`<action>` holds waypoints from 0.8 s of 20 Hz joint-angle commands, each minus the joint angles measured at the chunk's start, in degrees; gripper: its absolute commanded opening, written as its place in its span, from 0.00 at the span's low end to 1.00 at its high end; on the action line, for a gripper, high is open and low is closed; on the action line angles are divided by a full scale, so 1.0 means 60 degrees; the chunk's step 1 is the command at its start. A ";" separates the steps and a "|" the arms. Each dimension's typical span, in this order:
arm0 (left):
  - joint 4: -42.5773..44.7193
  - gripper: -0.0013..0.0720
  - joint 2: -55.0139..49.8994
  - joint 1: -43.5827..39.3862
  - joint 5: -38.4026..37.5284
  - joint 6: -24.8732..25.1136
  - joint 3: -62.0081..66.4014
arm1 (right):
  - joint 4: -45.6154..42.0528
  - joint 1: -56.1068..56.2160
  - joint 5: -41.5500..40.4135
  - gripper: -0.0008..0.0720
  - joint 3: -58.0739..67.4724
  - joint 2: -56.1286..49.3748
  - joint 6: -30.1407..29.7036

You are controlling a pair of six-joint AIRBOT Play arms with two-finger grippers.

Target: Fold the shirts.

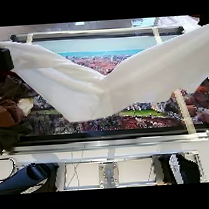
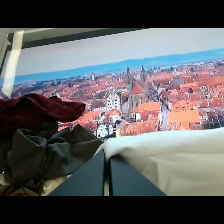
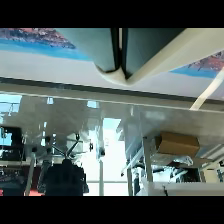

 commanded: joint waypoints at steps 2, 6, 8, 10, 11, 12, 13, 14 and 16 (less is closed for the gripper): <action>-0.0226 0.03 -0.1341 0.0131 0.0047 0.0466 -0.0565 | 0.1286 0.0047 0.1362 0.04 0.0280 -0.1548 0.0084; -0.1749 0.03 -0.3544 0.1315 0.0357 0.0492 -0.2368 | 0.0240 0.1239 0.2433 0.04 -0.1275 -0.2714 0.0051; -0.2255 0.03 -0.4608 0.1865 0.0911 0.0488 -0.3147 | -0.1053 0.2193 0.2025 0.05 -0.2623 -0.2892 0.0051; -0.2364 0.03 -0.5756 0.2266 0.1672 0.0448 -0.3457 | -0.2025 0.3060 0.1082 0.04 -0.4135 -0.2907 0.0062; -0.2339 0.03 -0.6247 0.2379 0.2025 0.0444 -0.3457 | -0.2306 0.3399 0.0495 0.04 -0.4874 -0.2907 0.0080; -0.2331 0.03 -0.6674 0.2466 0.2470 0.0382 -0.3453 | -0.2397 0.3606 -0.0073 0.04 -0.5468 -0.2907 0.0080; -0.2331 0.03 -0.7002 0.2521 0.2922 0.0193 -0.3453 | -0.2364 0.3738 -0.0678 0.04 -0.6025 -0.2907 0.0080; -0.2331 0.03 -0.7209 0.2568 0.3333 -0.0036 -0.3453 | -0.2335 0.3792 -0.1151 0.04 -0.6437 -0.2911 0.0084; -0.2044 0.12 -0.7315 0.2626 0.4229 -0.0892 -0.3442 | -0.2346 0.3807 -0.1836 0.04 -0.6972 -0.2911 0.0080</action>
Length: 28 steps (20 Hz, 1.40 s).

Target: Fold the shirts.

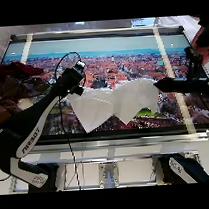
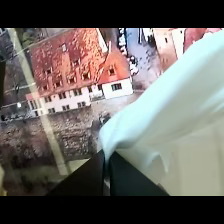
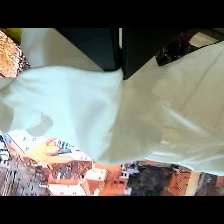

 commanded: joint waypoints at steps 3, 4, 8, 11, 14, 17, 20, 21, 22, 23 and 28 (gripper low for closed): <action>0.1293 0.66 -0.0557 0.0200 0.1126 -0.1654 0.0685 | -0.0397 0.0324 -0.1792 0.04 -0.1388 -0.0058 0.0007; 0.1311 0.66 -0.0495 0.0193 0.0681 -0.1599 0.1104 | -0.0397 0.0321 -0.1887 0.04 -0.1388 -0.0058 0.0007; 0.0885 0.66 0.0714 0.0055 -0.0171 -0.0718 0.1399 | -0.0401 0.0306 -0.2080 0.04 -0.1388 -0.0058 0.0007; -0.1683 0.66 0.2211 -0.0066 -0.1188 0.0546 0.0357 | -0.0430 0.0306 -0.2087 0.04 -0.1388 -0.0058 0.0007; -0.4098 0.66 0.3676 -0.0120 -0.1490 0.1220 -0.2463 | -0.0419 0.0306 -0.2091 0.05 -0.1388 -0.0058 0.0007; -0.4747 0.66 0.4860 -0.0568 -0.0914 0.1319 -0.5497 | -0.0401 0.0306 -0.1912 0.05 -0.1388 -0.0058 0.0011; -0.5169 0.66 0.5475 -0.1767 0.0474 0.2973 -0.6947 | -0.0335 0.0306 -0.1916 0.05 -0.1388 -0.0058 0.0015; -0.5166 0.66 0.5482 -0.2229 0.0940 0.3679 -0.7096 | -0.0270 0.0306 -0.1909 0.05 -0.1388 -0.0058 0.0015; -0.5166 0.69 0.5475 -0.2597 0.1370 0.4160 -0.7129 | -0.0193 0.0306 -0.1905 0.05 -0.1388 -0.0058 0.0015; -0.5173 0.69 0.5475 -0.2860 0.1752 0.4452 -0.7129 | -0.0120 0.0306 -0.1894 0.05 -0.1388 -0.0058 0.0018; -0.5402 0.69 0.5402 -0.3024 0.2630 0.4779 -0.7129 | 0.0189 0.0306 -0.1902 0.05 -0.1388 -0.0058 0.0018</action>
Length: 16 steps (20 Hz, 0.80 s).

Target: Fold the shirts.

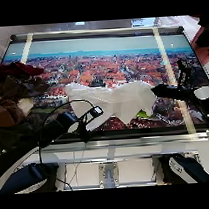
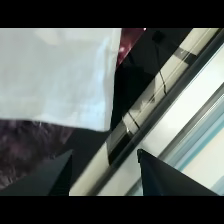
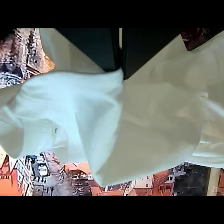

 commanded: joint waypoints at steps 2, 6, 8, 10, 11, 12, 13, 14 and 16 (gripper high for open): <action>-0.0197 0.69 -0.0204 -0.0211 0.1151 0.0466 -0.0142 | 0.0335 0.0011 0.0007 0.05 -0.0007 -0.0004 0.0007; -0.0211 0.69 -0.0834 -0.0211 0.1231 0.0444 -0.0142 | 0.0430 0.0011 0.0007 0.05 -0.0004 -0.0004 0.0007; -0.0149 0.68 -0.1115 -0.0211 0.1140 0.0375 -0.0142 | 0.0430 0.0011 0.0007 0.05 -0.0004 -0.0004 0.0007; 0.0382 0.68 -0.1209 -0.0211 0.1333 -0.0310 -0.0142 | 0.0430 0.0011 0.0007 0.05 -0.0004 -0.0004 0.0007; 0.0838 0.68 -0.1224 -0.0211 0.1424 -0.0685 -0.0142 | 0.0430 0.0011 0.0007 0.05 -0.0004 -0.0004 0.0007; 0.1239 0.68 -0.1246 -0.0208 0.1523 -0.0914 -0.0142 | 0.0430 0.0011 0.0007 0.05 -0.0004 -0.0004 0.0007; 0.1494 0.68 -0.1300 -0.0208 0.1606 -0.0951 -0.0142 | 0.0430 0.0011 0.0007 0.05 -0.0004 -0.0004 0.0004; 0.1585 0.68 -0.1395 -0.0208 0.1617 -0.0947 -0.0142 | 0.0430 0.0011 0.0007 0.05 -0.0004 -0.0004 0.0007; 0.1490 0.68 -0.1701 -0.0208 0.1548 -0.1013 -0.0142 | 0.0437 0.0011 0.0011 0.05 -0.0004 -0.0004 0.0007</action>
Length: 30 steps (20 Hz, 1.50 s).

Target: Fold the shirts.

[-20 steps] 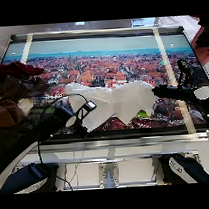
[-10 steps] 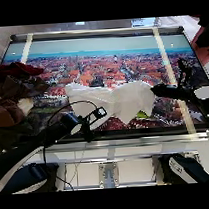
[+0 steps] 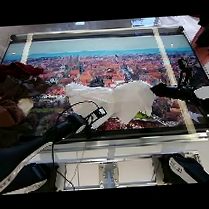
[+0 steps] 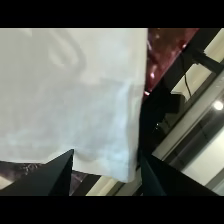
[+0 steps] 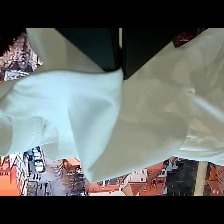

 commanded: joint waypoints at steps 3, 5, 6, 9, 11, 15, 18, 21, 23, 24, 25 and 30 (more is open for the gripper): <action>0.0393 0.40 -0.0554 -0.0004 -0.0044 -0.0437 0.0004 | 0.0011 0.0011 0.0004 0.05 0.0000 -0.0004 0.0004; 0.0681 0.03 -0.0550 -0.0004 -0.0193 -0.0517 0.0040 | 0.0011 0.0011 0.0000 0.05 0.0004 -0.0004 0.0000; 0.0994 0.03 -0.0521 -0.0007 -0.0368 -0.0729 0.0135 | 0.0011 0.0011 0.0000 0.05 0.0004 -0.0004 0.0000; 0.2914 0.03 0.0200 -0.0007 -0.0874 -0.1905 0.0987 | 0.0033 -0.0007 -0.0004 0.05 0.0025 0.0000 0.0000; 0.3748 0.03 0.1067 -0.0004 -0.1202 -0.2157 0.1887 | 0.0036 -0.0029 0.0106 0.05 0.0025 0.0018 0.0004; 0.4262 0.03 0.2954 -0.0004 -0.2127 -0.2758 0.2976 | -0.0102 -0.0029 0.1198 0.05 0.0597 0.0539 0.0004; 0.4921 0.03 0.4430 -0.0007 -0.2776 -0.3286 0.3340 | -0.0772 -0.0029 0.1304 0.04 0.1774 0.2069 0.0433; 0.6342 0.03 0.5741 -0.0007 -0.2991 -0.3880 0.4080 | -0.2645 -0.0029 0.1300 0.05 0.3417 0.3883 0.1829; 0.7031 0.03 0.6160 -0.0004 -0.2973 -0.3894 0.5016 | -0.3978 -0.0029 0.1286 0.04 0.4575 0.4779 0.2641; 0.7220 0.03 0.6189 -0.0007 -0.2965 -0.3872 0.5621 | -0.4382 -0.0025 0.1279 0.04 0.5147 0.5045 0.2820; 0.7311 0.03 0.6171 -0.0007 -0.2871 -0.3738 0.6156 | -0.4510 -0.0025 0.1271 0.04 0.5778 0.5187 0.2820; 0.8036 0.03 0.5792 -0.0004 -0.1745 -0.3592 0.7369 | -0.4393 -0.0025 -0.0066 0.04 0.7581 0.4379 0.2707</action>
